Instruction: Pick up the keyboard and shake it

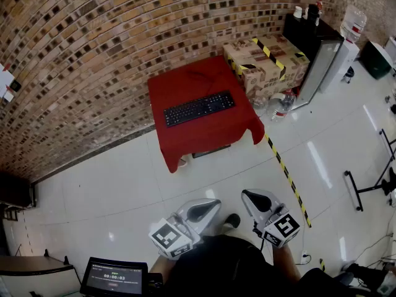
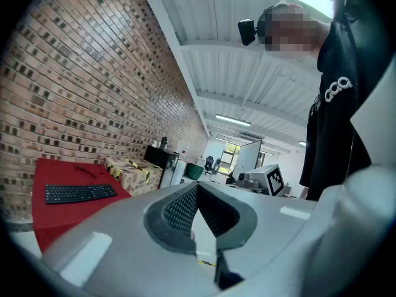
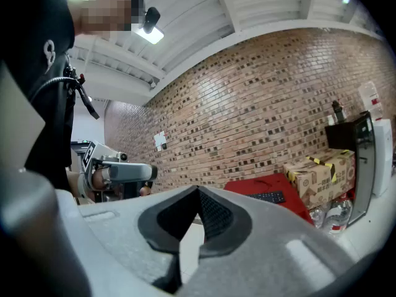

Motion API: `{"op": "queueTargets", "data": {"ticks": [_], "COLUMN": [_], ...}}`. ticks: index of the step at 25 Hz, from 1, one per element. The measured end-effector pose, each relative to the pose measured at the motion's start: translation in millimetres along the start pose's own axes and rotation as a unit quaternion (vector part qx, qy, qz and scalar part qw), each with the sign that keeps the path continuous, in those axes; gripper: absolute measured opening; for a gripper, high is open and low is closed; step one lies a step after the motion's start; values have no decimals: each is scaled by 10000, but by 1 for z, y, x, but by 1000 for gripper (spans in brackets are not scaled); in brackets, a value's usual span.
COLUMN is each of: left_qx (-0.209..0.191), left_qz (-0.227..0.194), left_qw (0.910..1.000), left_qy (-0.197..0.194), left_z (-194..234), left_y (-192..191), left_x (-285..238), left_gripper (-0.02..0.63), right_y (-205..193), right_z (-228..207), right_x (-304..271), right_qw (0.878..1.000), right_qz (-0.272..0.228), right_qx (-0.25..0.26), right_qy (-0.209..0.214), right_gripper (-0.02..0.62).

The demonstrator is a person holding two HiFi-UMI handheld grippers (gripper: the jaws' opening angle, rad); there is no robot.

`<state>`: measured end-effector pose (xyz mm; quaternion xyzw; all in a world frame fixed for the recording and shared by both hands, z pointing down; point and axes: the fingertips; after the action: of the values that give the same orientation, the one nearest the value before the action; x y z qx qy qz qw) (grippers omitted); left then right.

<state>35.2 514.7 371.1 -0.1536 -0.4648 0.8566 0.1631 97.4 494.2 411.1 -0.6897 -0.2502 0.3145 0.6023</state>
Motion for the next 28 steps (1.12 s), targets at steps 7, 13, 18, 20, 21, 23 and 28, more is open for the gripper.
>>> {"op": "queueTargets", "data": {"ticks": [7,13,18,20,21,23,28], "left_qx": [184,266,320,323,331,366,546], "left_qz": [-227,-407,-581,-597,-613,-643,-708], "left_qw": [9994,9988,9975,9973,9972,9970,9960], "left_qy": [163,-76,-252,-271,-273,-239,-51], "left_z": [55,112,162,180,188,204,233], "left_y": [21,60,100,112,116,121,127], "left_x": [4,-13,-16,-14,-12,-9,-6], "left_gripper": [15,15,15,15,15,15,15], "right_y": [2,22,33,37,37,33,29], "right_z": [-13,-41,-64,-65,-65,-64,-72], "right_x": [-49,-96,-147,-167,-176,-190,-214], "right_qw": [9998,9993,9976,9967,9964,9958,9949], "right_qz": [105,181,425,518,575,685,843], "right_qx": [133,321,498,578,598,586,551], "right_qy": [106,-73,-237,-219,-196,-149,-37], "right_gripper": [-9,-9,-9,-9,-9,-9,-9]}}
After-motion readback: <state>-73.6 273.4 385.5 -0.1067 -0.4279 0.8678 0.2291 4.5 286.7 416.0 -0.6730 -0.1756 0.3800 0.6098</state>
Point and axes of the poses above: the fingertips, and each gripper's own axes: x backward along the fingers, z to its left, y out of its top, and after that the axes turned 11 degrees about x, right-handed
